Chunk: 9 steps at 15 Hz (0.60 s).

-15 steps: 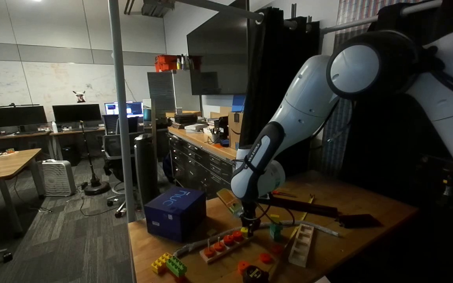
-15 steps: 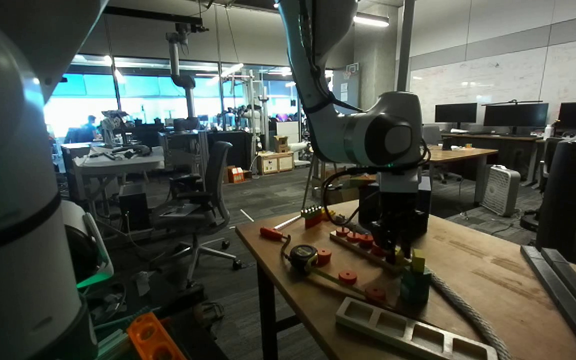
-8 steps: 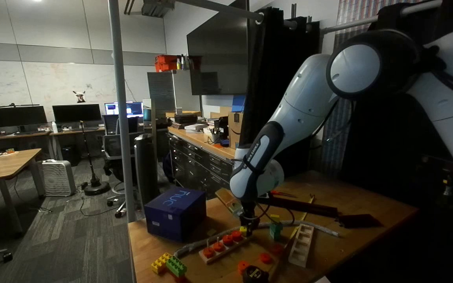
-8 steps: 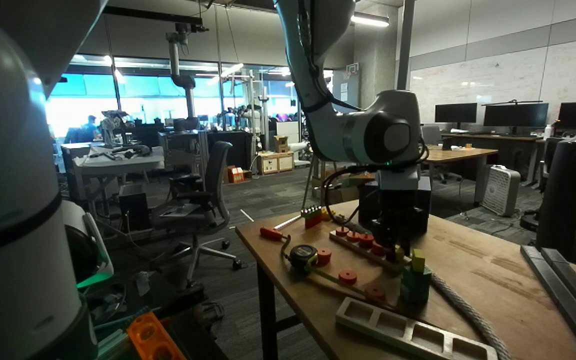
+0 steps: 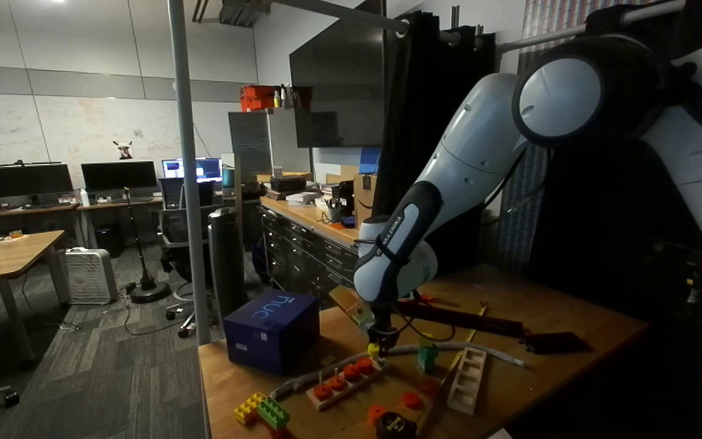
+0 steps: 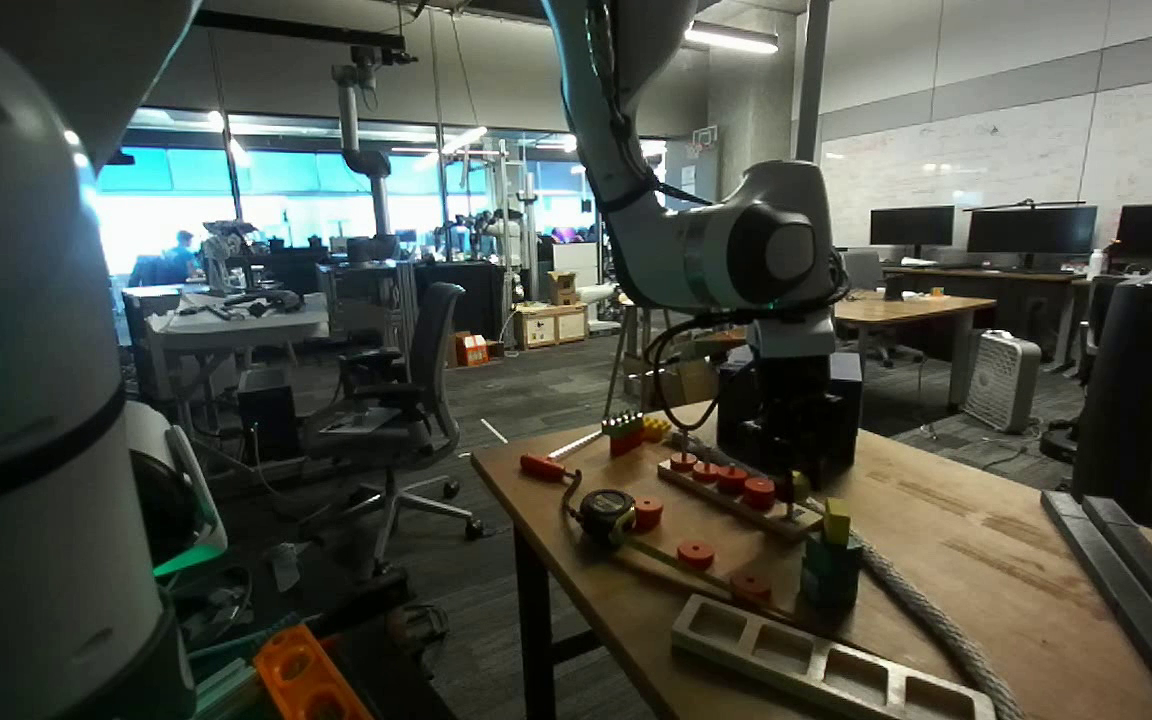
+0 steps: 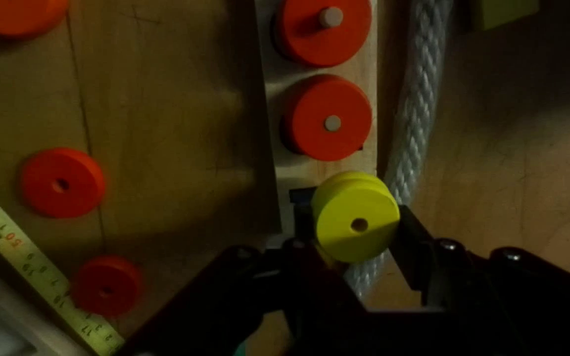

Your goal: Pick up the yellow tokens from the holder and put them on the table.

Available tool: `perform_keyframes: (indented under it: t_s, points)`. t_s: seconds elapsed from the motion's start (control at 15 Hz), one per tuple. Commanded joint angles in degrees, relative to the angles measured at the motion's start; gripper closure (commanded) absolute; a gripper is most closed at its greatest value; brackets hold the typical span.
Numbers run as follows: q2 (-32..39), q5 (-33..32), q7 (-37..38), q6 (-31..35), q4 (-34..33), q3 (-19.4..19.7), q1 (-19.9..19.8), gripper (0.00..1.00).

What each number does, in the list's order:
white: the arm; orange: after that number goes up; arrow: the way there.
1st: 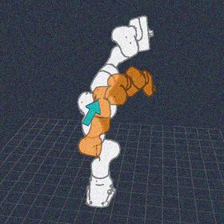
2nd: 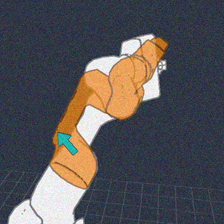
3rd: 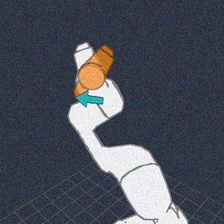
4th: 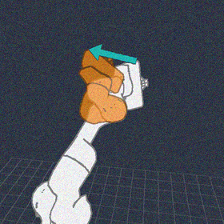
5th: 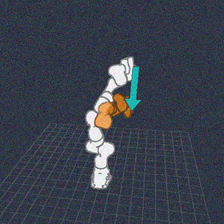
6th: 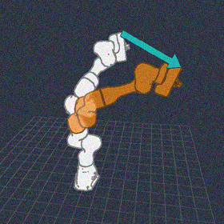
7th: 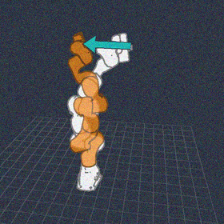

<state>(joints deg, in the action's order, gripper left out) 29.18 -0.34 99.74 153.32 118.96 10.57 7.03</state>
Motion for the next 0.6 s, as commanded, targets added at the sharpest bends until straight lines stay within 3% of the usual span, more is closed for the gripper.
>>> perform_keyframes:
  t_s: [0.0, 0.53]
  points:
    - [-3.05, -2.41, 0.36, -0.66, 1.90, 1.93, 1.57, 0.82]
    - [-6.69, -2.61, -9.69, 0.03, 9.65, -3.02, 0.33, 0.83]
